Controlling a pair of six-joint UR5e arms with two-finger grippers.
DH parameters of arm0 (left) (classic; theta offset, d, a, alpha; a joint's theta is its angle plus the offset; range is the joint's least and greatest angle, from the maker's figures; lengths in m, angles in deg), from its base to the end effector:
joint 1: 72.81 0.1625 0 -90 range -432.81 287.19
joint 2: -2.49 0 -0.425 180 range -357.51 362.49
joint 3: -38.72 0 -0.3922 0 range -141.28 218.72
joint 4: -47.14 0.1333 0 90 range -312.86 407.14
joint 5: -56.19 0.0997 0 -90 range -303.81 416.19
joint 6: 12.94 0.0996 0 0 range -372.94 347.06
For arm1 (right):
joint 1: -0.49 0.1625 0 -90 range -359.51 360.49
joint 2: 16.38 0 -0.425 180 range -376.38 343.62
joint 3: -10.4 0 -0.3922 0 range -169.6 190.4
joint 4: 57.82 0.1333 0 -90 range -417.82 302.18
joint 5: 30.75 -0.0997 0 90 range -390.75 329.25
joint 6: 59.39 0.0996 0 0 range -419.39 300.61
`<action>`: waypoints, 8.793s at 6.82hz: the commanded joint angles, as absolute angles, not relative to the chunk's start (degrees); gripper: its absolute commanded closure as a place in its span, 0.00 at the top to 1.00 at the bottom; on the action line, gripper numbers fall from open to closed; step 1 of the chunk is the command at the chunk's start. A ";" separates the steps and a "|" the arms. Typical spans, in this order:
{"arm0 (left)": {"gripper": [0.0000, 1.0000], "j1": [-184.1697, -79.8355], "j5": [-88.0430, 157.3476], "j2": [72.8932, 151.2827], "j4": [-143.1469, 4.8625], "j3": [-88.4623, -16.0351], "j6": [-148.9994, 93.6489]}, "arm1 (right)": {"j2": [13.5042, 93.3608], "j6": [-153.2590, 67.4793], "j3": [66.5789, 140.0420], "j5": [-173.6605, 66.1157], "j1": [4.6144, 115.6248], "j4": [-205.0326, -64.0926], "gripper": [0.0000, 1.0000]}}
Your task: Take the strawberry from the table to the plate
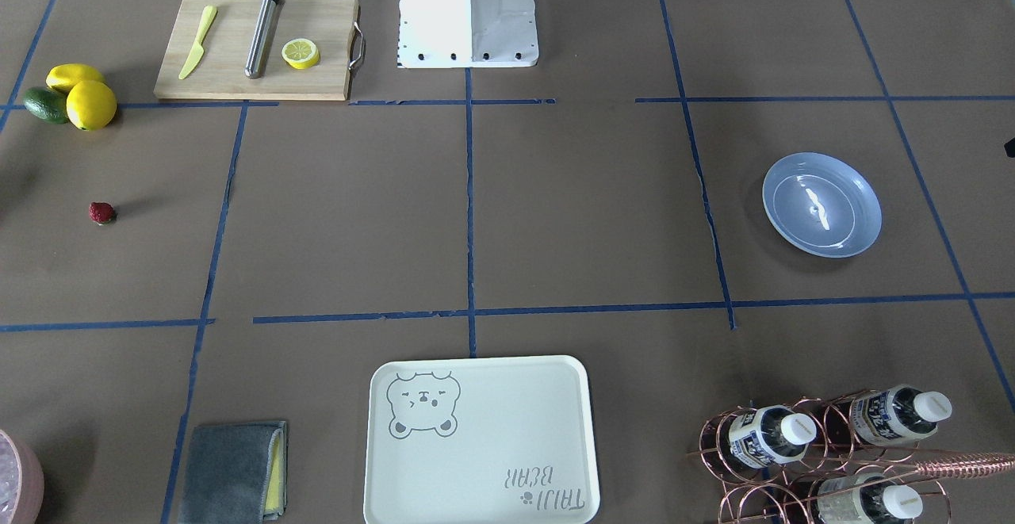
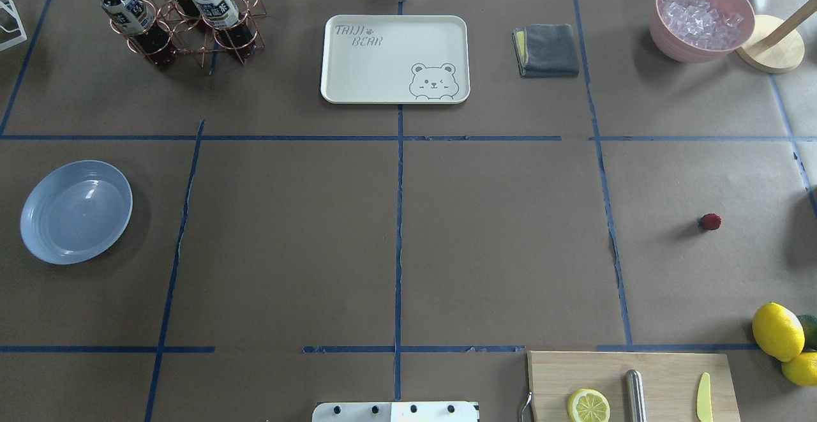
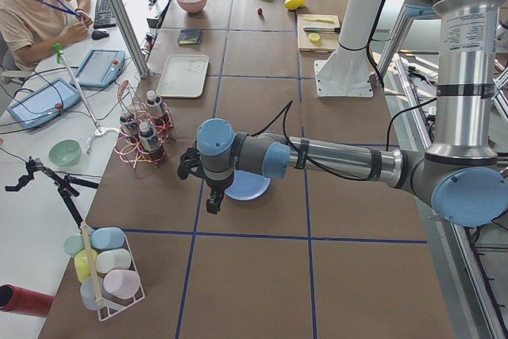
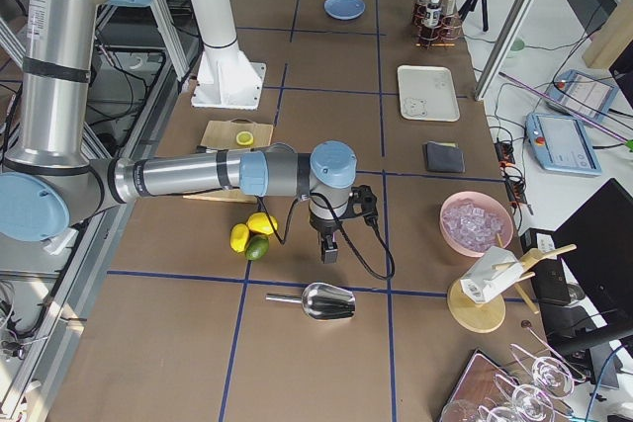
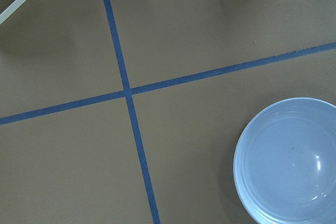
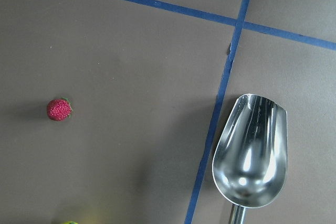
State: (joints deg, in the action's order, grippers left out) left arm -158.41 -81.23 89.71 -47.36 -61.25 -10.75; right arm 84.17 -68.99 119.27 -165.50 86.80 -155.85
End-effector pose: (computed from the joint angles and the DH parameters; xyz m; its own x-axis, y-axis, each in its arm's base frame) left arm -0.0230 -0.4830 0.5837 0.6598 0.2378 -0.7128 -0.1004 0.9680 0.2300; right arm 0.0366 -0.4135 0.5938 0.6878 -0.2150 0.6933 0.1816 0.9757 0.1224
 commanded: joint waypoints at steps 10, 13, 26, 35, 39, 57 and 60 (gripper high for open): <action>1.00 -142.51 -83.91 90.20 -73.69 -48.24 -21.37 | 84.00 -69.41 118.86 -169.27 86.71 -155.46 1.00; 0.98 -137.93 -78.20 93.28 -75.99 -43.39 -32.81 | 84.17 -69.24 118.69 -169.35 86.71 -153.89 1.00; 0.00 -119.03 -87.10 112.54 -80.65 -55.50 -86.54 | 84.00 -69.23 118.24 -171.45 86.45 -153.44 1.00; 0.00 -101.72 -60.54 122.82 -80.48 -49.08 -102.07 | 87.34 -66.34 118.24 -174.36 84.87 -142.98 0.98; 0.77 -101.72 -60.53 122.73 -80.65 -50.65 -102.15 | 87.07 -54.55 118.16 -169.65 74.97 -140.19 1.00; 1.00 -102.69 -57.02 115.01 -80.66 -64.98 -102.16 | 61.75 31.95 114.38 -144.94 39.46 -114.79 0.00; 1.00 -106.10 -56.57 110.10 -80.57 -67.87 -102.07 | 42.21 43.84 111.06 -133.34 29.86 -134.09 0.00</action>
State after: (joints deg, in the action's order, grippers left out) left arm -104.50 -56.52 112.70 -80.54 -66.27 -102.08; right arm 48.61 39.43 113.14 -136.95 32.82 -129.48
